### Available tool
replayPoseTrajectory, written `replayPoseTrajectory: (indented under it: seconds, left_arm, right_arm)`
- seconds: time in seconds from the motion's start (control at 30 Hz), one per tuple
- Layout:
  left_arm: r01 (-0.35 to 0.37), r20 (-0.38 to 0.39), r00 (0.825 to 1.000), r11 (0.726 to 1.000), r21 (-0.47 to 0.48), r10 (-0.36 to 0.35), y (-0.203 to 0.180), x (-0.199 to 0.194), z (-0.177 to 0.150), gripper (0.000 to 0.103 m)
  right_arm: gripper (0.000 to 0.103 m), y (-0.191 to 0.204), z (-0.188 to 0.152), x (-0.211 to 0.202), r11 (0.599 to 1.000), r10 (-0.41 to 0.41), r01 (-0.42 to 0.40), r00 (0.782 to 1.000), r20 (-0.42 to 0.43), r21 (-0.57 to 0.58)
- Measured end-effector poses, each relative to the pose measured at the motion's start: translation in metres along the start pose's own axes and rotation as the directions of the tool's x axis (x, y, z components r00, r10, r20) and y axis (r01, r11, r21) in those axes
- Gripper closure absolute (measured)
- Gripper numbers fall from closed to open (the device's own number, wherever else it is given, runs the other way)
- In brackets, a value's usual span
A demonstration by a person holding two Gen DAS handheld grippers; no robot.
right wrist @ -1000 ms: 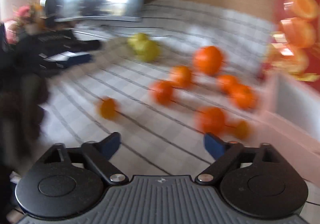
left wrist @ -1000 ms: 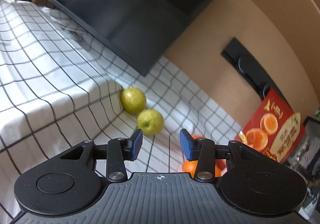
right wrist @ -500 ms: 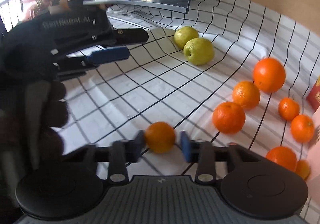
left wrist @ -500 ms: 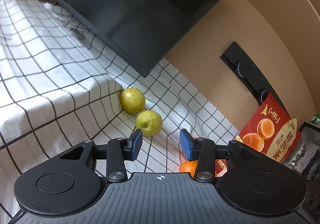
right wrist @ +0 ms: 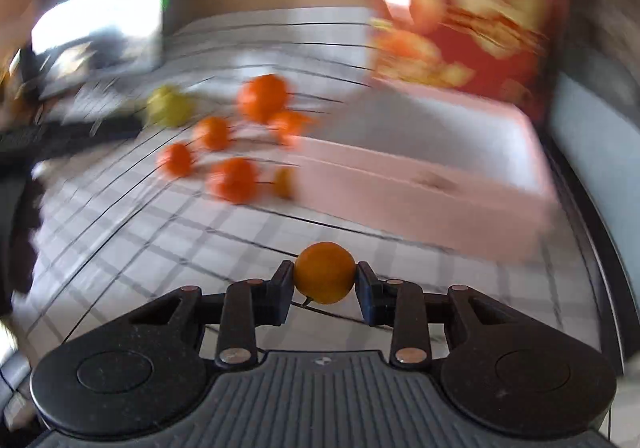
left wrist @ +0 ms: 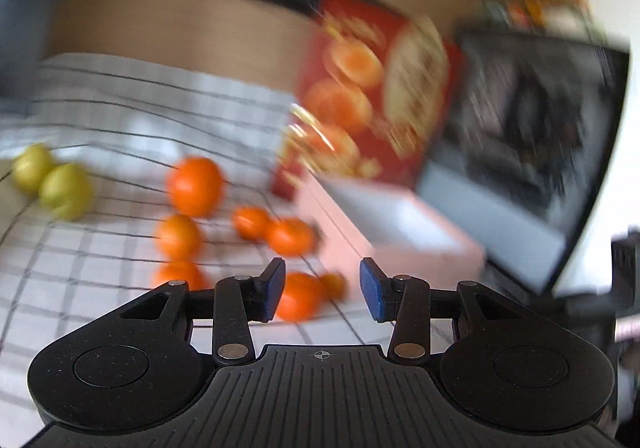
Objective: Organize fruits
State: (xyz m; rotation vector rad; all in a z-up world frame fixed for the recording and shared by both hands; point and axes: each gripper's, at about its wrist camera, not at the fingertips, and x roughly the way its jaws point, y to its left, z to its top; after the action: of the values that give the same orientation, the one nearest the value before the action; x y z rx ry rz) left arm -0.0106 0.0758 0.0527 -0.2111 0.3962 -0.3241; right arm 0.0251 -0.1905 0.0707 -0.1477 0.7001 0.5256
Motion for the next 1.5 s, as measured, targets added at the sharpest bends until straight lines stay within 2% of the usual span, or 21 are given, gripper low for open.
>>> replayPoseTrajectory:
  seconds: [0.1, 0.17, 0.3, 0.37, 0.5, 0.57, 0.7, 0.77, 1.0, 1.2, 1.3, 1.4, 1.47, 1.5]
  left_arm:
    - [0.0, -0.036, 0.999, 0.995, 0.099, 0.003, -0.022, 0.021, 0.009, 0.057]
    - [-0.037, -0.053, 0.997, 0.982, 0.186, 0.047, -0.034, 0.033, 0.011, 0.057]
    - [-0.099, -0.106, 0.984, 0.94, 0.328, 0.14, -0.046, 0.056, 0.011, 0.057]
    - [-0.116, -0.113, 0.98, 0.93, 0.348, 0.164, -0.042, 0.06, 0.006, 0.056]
    - [-0.159, -0.087, 0.976, 0.93, 0.331, 0.198, -0.03, 0.064, 0.003, 0.057]
    - [-0.113, -0.089, 0.984, 0.923, 0.367, 0.156, -0.033, 0.063, 0.001, 0.055]
    - [-0.039, -0.126, 0.985, 0.857, 0.513, 0.12, -0.045, 0.072, 0.004, 0.053]
    - [-0.002, -0.168, 0.979, 0.836, 0.549, 0.112, -0.046, 0.08, 0.008, 0.053]
    - [0.106, -0.279, 0.958, 0.82, 0.562, 0.067, -0.037, 0.107, 0.014, 0.053]
    - [0.162, -0.348, 0.937, 0.826, 0.54, 0.044, -0.034, 0.126, 0.009, 0.053]
    - [0.156, -0.324, 0.945, 0.806, 0.57, 0.047, -0.04, 0.118, 0.005, 0.054]
    - [0.149, -0.295, 0.955, 0.802, 0.578, 0.036, -0.047, 0.104, 0.002, 0.061]
    - [0.128, -0.269, 0.962, 0.806, 0.579, 0.04, -0.052, 0.094, 0.0, 0.081]
    - [0.118, -0.253, 0.967, 0.801, 0.587, 0.043, -0.055, 0.09, -0.002, 0.083]
  right_arm:
    - [0.07, -0.028, -0.011, -0.001, 0.995, -0.046, 0.044, 0.999, 0.027, 0.091]
    - [0.07, -0.033, -0.017, 0.002, 0.993, -0.069, 0.066, 0.997, 0.031, 0.094]
    - [0.07, -0.031, -0.018, -0.002, 0.996, -0.029, 0.025, 0.998, 0.052, 0.081]
    - [0.07, -0.029, -0.019, -0.001, 0.998, -0.024, 0.02, 0.998, 0.052, 0.063]
    - [0.07, -0.028, -0.018, -0.003, 0.998, -0.024, 0.02, 0.998, 0.062, 0.064]
    - [0.07, -0.029, -0.019, -0.003, 0.997, -0.029, 0.026, 0.998, 0.052, 0.072]
    - [0.07, -0.03, -0.018, 0.002, 0.997, -0.029, 0.027, 0.999, 0.031, 0.077]
    - [0.07, -0.03, -0.018, 0.001, 0.997, -0.028, 0.026, 0.999, 0.031, 0.076]
    - [0.07, -0.033, -0.018, 0.001, 0.996, -0.012, 0.009, 0.999, 0.031, 0.086]
    - [0.07, -0.032, -0.019, 0.0, 0.996, -0.01, 0.007, 0.999, 0.034, 0.088]
    - [0.07, -0.031, -0.019, -0.002, 0.996, -0.016, 0.012, 0.999, 0.044, 0.084]
    - [0.07, -0.032, -0.019, -0.002, 0.996, -0.013, 0.009, 0.999, 0.042, 0.086]
    - [0.07, -0.032, -0.018, 0.0, 0.996, -0.012, 0.009, 0.999, 0.033, 0.087]
    - [0.07, -0.032, -0.018, 0.0, 0.996, -0.014, 0.011, 0.999, 0.03, 0.087]
